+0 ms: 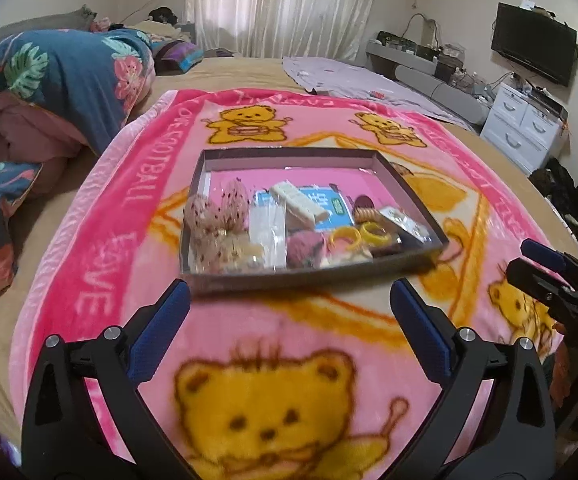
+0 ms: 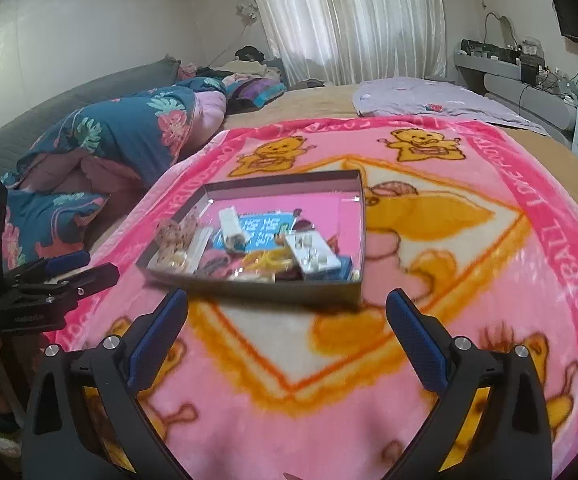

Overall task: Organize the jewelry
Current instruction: 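Pull both tools back from the box above the blanket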

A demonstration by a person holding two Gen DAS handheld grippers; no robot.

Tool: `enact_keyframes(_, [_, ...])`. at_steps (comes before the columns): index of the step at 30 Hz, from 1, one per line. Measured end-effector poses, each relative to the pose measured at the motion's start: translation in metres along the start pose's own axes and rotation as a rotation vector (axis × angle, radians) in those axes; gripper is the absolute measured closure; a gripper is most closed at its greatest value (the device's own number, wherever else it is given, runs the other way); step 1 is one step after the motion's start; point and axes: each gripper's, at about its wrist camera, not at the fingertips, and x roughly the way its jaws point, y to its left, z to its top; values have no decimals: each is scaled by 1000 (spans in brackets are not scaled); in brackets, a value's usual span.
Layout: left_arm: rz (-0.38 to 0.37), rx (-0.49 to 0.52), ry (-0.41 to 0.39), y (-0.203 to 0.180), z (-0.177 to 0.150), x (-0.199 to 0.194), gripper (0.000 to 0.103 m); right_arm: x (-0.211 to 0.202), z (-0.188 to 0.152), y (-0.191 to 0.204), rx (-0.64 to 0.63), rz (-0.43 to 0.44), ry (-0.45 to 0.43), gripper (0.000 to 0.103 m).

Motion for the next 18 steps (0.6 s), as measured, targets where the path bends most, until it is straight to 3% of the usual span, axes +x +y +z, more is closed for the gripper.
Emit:
enact_keyframes(8, [-2,-12,-7,-5,-29,-10,9,-11,-25,7,-24,-28,-1,4])
enact_keyframes(18, [14,-42,-8,-1,-40,-5,9,-5,-36,6,-9,-26,7,4])
